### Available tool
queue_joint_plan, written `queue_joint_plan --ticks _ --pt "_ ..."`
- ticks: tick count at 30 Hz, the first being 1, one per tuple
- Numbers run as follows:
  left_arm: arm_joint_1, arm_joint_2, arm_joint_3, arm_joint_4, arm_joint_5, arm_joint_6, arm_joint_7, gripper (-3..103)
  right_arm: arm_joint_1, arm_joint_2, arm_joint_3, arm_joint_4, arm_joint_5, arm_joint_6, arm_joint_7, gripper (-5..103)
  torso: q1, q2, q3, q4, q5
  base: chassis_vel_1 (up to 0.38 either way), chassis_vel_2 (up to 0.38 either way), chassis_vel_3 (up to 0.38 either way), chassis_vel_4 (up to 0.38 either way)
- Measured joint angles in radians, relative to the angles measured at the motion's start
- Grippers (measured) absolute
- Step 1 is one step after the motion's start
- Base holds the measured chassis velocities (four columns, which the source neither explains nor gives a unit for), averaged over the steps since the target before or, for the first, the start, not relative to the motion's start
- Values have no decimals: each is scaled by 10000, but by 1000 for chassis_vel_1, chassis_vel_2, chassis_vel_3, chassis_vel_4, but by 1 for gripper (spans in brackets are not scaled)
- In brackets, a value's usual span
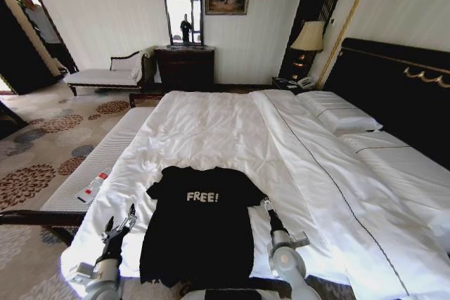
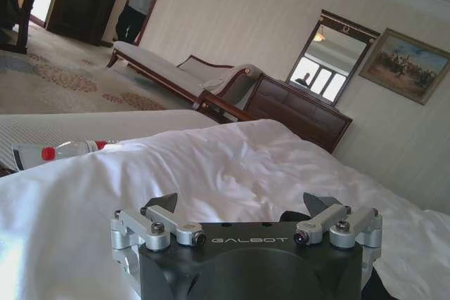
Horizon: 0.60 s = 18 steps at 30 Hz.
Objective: Fold the clothes on the bed.
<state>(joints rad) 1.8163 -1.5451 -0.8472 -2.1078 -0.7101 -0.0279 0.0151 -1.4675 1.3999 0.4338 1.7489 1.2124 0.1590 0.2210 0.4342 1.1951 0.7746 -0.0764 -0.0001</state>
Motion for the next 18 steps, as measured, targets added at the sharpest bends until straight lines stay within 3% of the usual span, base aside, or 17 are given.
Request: queue_joint_plan --ticks 18 --pt "-432 121 152 301 103 132 -43 100 635 42 -111 -1159 140 -80 -775 100 0 0 1 -1 -1 0 0 0 0"
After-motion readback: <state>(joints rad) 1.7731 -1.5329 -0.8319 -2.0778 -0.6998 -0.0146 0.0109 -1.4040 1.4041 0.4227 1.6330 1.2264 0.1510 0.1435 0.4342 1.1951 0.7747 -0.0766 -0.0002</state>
